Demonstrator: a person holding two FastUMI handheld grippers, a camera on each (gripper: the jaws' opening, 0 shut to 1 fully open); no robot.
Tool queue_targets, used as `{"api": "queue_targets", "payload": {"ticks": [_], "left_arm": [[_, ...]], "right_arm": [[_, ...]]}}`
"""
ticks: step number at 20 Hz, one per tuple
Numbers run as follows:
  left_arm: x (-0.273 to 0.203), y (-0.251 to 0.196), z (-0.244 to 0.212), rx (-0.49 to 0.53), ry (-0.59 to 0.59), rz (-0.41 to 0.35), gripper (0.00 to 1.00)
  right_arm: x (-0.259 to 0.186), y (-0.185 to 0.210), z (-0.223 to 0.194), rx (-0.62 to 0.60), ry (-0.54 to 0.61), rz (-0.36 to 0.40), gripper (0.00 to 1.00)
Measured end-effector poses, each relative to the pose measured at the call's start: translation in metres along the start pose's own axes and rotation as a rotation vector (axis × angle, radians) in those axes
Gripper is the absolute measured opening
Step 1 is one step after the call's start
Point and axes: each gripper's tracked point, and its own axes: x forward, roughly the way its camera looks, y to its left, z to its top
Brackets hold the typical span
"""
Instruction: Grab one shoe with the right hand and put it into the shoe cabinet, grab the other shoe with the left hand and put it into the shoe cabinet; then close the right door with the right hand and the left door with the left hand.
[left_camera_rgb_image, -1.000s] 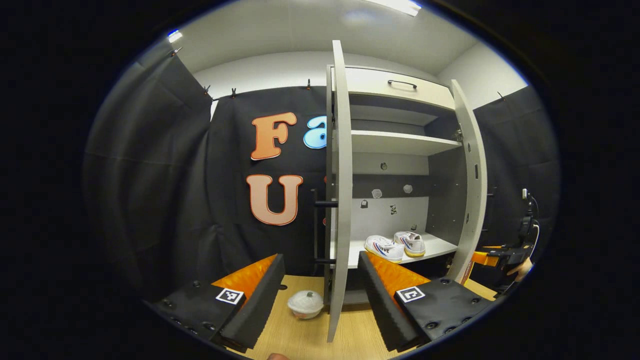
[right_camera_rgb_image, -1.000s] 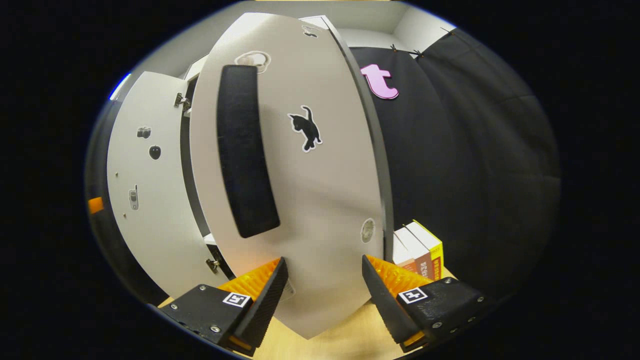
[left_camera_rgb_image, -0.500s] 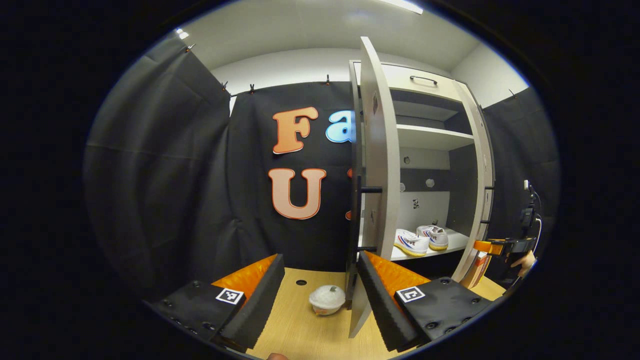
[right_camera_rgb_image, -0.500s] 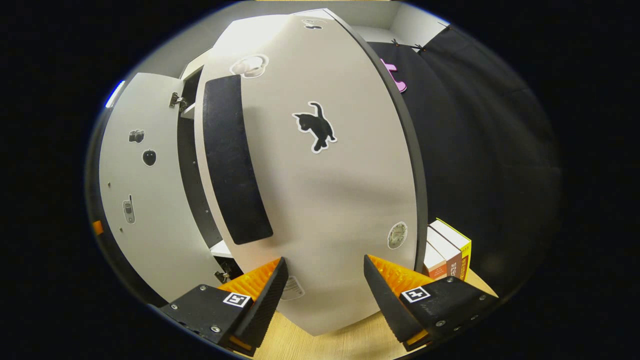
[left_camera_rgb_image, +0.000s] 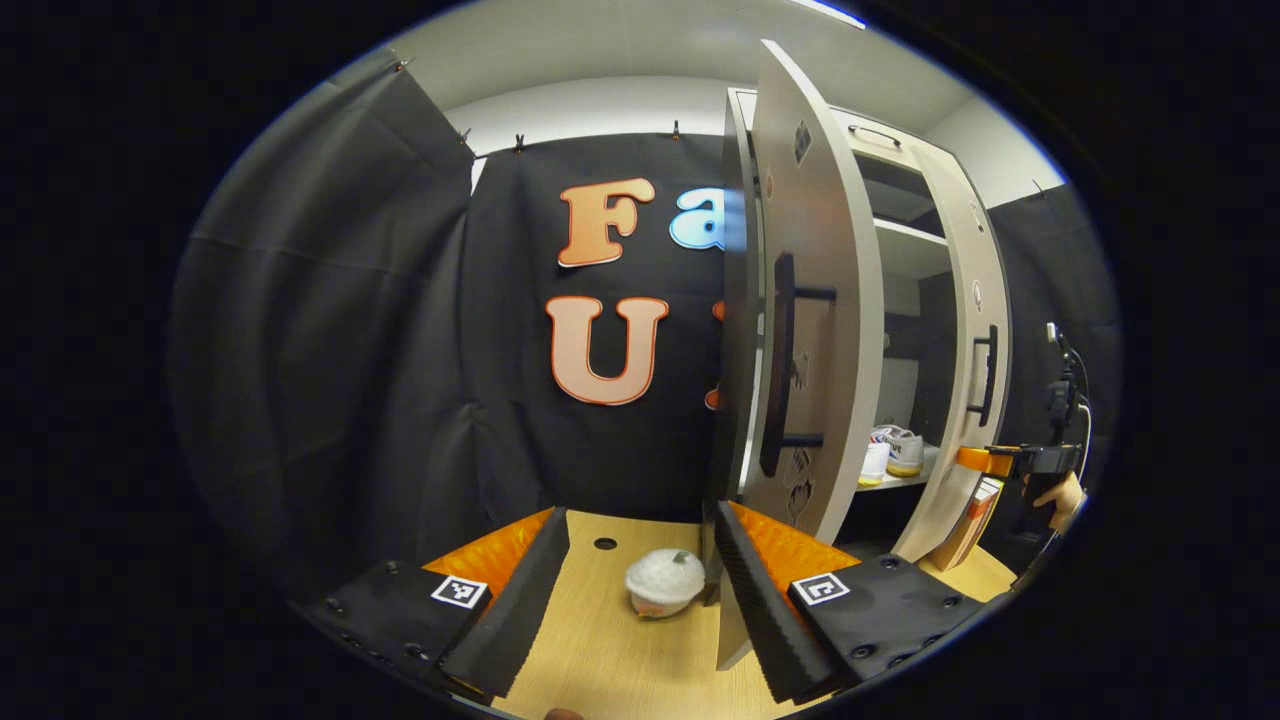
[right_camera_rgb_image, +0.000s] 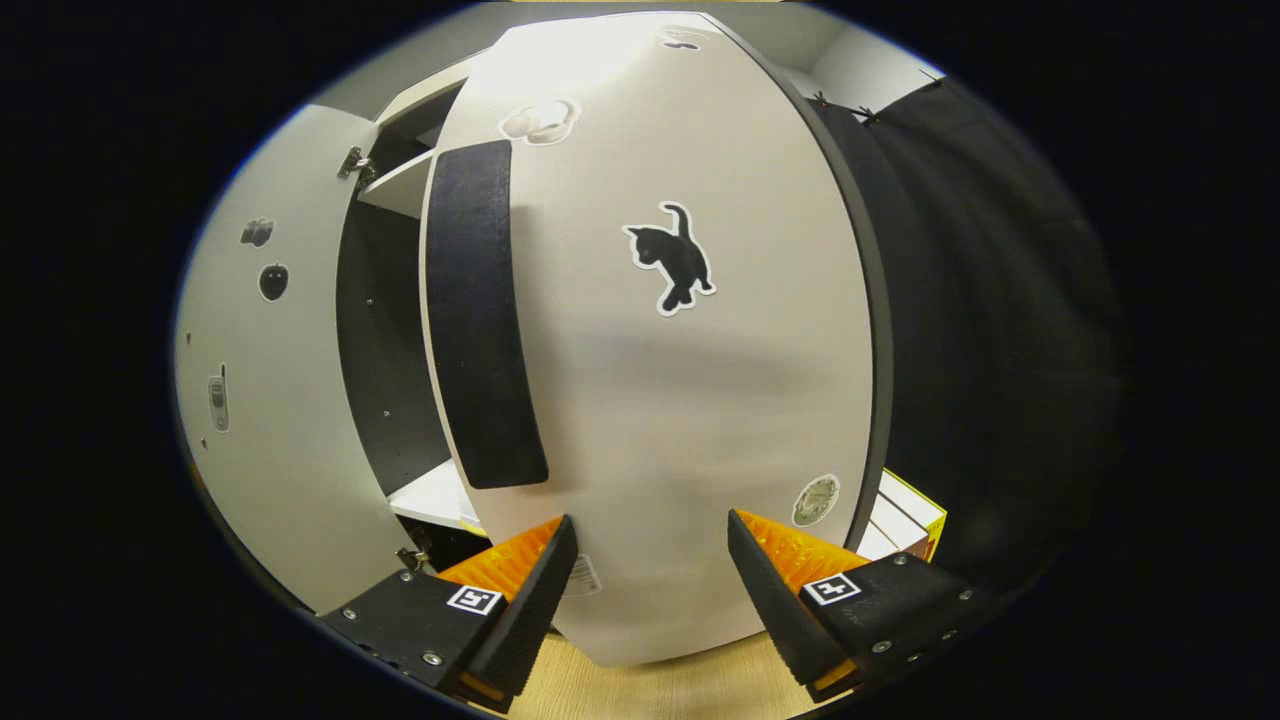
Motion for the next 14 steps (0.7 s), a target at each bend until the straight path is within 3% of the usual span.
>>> {"api": "queue_targets", "payload": {"ticks": [5, 14], "left_arm": [[0.025, -0.017, -0.023, -0.057, 0.047, -0.081, 0.95], [0.04, -0.046, -0.033, -0.036, 0.076, -0.177, 0.95]], "right_arm": [[0.001, 0.016, 0.005, -0.101, -0.02, -0.061, 0.94], [0.005, 0.016, 0.009, -0.132, -0.015, -0.085, 0.93]]}}
